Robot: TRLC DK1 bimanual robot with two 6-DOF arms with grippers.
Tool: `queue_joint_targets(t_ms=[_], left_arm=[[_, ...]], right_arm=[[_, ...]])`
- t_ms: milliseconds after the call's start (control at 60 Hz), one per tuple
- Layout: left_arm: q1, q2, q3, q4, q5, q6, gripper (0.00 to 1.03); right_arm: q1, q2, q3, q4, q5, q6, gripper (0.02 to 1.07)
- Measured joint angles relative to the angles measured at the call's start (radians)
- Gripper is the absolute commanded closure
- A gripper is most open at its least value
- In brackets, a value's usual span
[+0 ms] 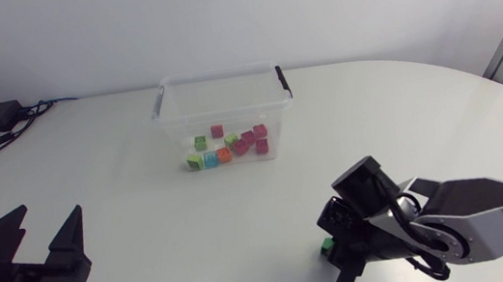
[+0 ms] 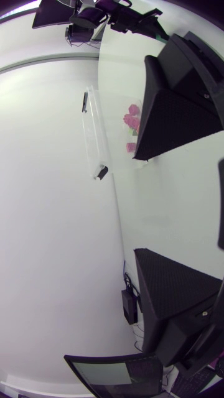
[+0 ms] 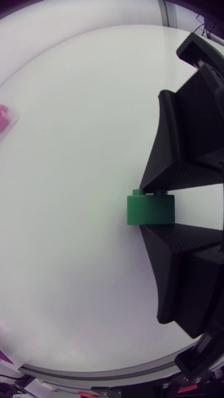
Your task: Place the duplo bricks in the container
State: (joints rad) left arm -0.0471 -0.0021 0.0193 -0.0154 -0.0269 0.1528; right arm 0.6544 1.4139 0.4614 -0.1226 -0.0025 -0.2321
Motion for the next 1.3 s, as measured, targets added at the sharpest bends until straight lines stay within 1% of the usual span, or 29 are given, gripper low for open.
queue_joint_targets(t_ms=[83, 217, 300, 433, 500, 583, 700, 883, 1000, 1033, 1050, 1067, 1100, 1117, 1150, 1167, 1183, 1300], left_arm=[[0.0, 0.0, 0.0, 0.0, 0.0, 0.0, 0.04], [0.0, 0.0, 0.0, 0.0, 0.0, 0.0, 0.04], [0.0, 0.0, 0.0, 0.0, 0.0, 0.0, 0.04], [0.0, 0.0, 0.0, 0.0, 0.0, 0.0, 0.04], [0.0, 0.0, 0.0, 0.0, 0.0, 0.0, 0.04], [0.0, 0.0, 0.0, 0.0, 0.0, 0.0, 0.04], [0.0, 0.0, 0.0, 0.0, 0.0, 0.0, 0.04], [0.0, 0.0, 0.0, 0.0, 0.0, 0.0, 0.04], [0.0, 0.0, 0.0, 0.0, 0.0, 0.0, 0.04], [0.0, 0.0, 0.0, 0.0, 0.0, 0.0, 0.04], [0.0, 0.0, 0.0, 0.0, 0.0, 0.0, 0.04], [0.0, 0.0, 0.0, 0.0, 0.0, 0.0, 0.04], [0.0, 0.0, 0.0, 0.0, 0.0, 0.0, 0.04], [0.0, 0.0, 0.0, 0.0, 0.0, 0.0, 0.04], [0.0, 0.0, 0.0, 0.0, 0.0, 0.0, 0.04], [0.0, 0.0, 0.0, 0.0, 0.0, 0.0, 0.04], [0.0, 0.0, 0.0, 0.0, 0.0, 0.0, 0.04], [0.0, 0.0, 0.0, 0.0, 0.0, 0.0, 0.04]], right_arm=[[-0.002, -0.02, 0.0, -0.001, 0.008, 0.001, 0.98], [-0.019, -0.127, 0.03, 0.0, 0.007, 0.023, 0.98], [-0.04, -0.179, 0.091, 0.005, 0.006, 0.027, 0.97], [-0.093, -0.187, 0.246, 0.066, 0.006, 0.047, 0.97], [-0.129, -0.143, 0.357, 0.123, -0.002, 0.069, 0.97], [-0.156, -0.059, 0.468, 0.176, -0.047, 0.084, 0.97], [-0.172, 0.059, 0.571, 0.24, -0.092, 0.103, 0.96], [-0.174, 0.271, 0.761, 0.255, -0.128, 0.106, 0.96], [-0.182, 0.379, 0.852, 0.256, -0.13, 0.106, 0.94], [-0.186, 0.401, 0.868, 0.256, -0.132, 0.106, 0.91], [-0.187, 0.414, 0.877, 0.256, -0.131, 0.106, 0.88], [-0.188, 0.424, 0.884, 0.256, -0.132, 0.106, 0.82], [-0.193, 0.443, 0.898, 0.254, -0.131, 0.106, 0.64], [-0.193, 0.452, 0.905, 0.254, -0.131, 0.106, 0.53], [-0.197, 0.472, 0.919, 0.254, -0.131, 0.106, 0.26], [-0.199, 0.48, 0.925, 0.253, -0.131, 0.106, 0.15], [-0.2, 0.486, 0.93, 0.254, -0.13, 0.106, 0.07], [-0.206, 0.501, 0.939, 0.246, -0.128, 0.112, 0.06]])
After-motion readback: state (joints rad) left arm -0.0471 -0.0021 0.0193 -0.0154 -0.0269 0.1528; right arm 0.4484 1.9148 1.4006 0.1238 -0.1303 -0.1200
